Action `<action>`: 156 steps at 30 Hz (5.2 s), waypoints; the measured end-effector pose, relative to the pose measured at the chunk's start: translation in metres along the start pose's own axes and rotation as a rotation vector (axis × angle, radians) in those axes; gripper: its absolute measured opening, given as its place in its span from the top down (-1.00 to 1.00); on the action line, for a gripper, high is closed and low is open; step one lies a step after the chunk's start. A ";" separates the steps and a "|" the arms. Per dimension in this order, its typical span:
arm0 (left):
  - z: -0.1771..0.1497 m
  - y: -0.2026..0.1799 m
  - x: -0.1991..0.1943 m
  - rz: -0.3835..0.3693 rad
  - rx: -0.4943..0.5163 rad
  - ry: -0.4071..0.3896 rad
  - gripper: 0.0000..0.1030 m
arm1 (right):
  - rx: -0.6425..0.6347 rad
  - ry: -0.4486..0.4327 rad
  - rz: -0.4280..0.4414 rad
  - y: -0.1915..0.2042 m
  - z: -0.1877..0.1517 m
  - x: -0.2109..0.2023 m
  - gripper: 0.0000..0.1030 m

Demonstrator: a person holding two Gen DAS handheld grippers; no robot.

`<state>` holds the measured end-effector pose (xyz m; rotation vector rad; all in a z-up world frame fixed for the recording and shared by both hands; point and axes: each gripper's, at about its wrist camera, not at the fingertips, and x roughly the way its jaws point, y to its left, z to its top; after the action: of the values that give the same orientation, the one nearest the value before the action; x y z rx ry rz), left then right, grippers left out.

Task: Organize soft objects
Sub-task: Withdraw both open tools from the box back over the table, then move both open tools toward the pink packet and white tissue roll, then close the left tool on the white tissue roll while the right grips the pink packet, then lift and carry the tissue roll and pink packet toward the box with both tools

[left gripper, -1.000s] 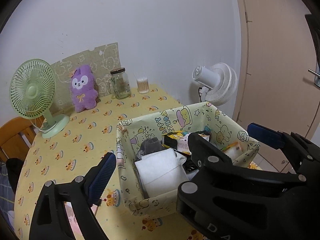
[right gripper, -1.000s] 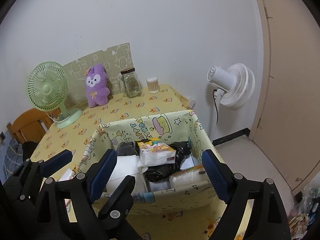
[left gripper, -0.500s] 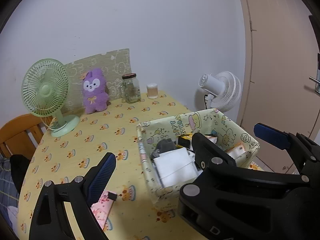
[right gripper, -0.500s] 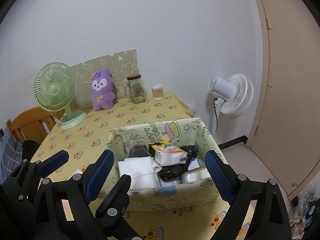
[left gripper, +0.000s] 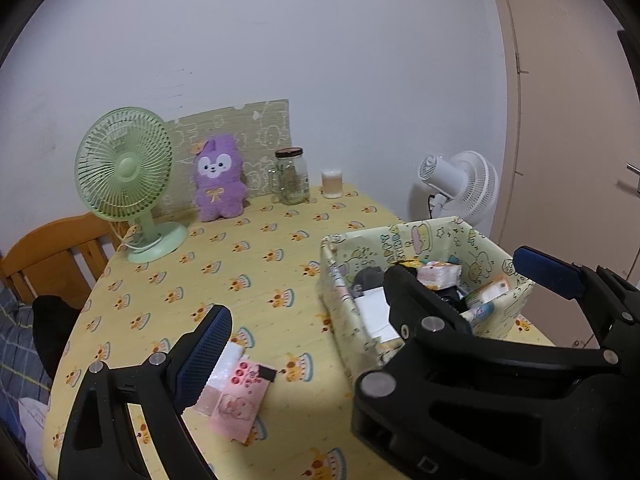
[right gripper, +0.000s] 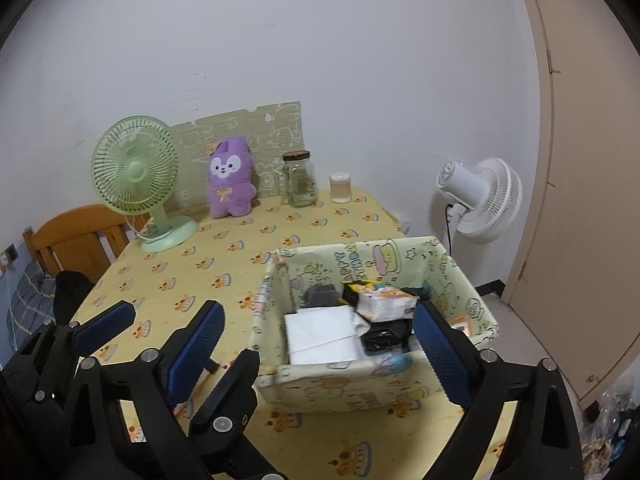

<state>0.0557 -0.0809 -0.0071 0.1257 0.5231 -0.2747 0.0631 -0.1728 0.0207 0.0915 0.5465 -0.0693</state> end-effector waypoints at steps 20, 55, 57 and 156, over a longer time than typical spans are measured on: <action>-0.031 0.054 -0.011 0.054 -0.066 0.035 -1.00 | -0.071 0.034 0.086 0.060 -0.023 0.003 -1.00; -0.080 0.119 0.056 0.143 -0.089 0.239 -0.62 | -0.094 0.246 0.103 0.114 -0.067 0.079 -0.79; -0.080 0.121 0.063 0.142 -0.086 0.251 -0.55 | -0.089 0.256 0.099 0.113 -0.068 0.084 -0.78; -0.084 0.130 0.061 0.135 -0.161 0.273 0.97 | -0.171 0.353 0.182 0.139 -0.066 0.117 0.15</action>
<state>0.1043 0.0450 -0.1042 0.0412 0.8019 -0.0826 0.1418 -0.0330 -0.0871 -0.0144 0.8915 0.1744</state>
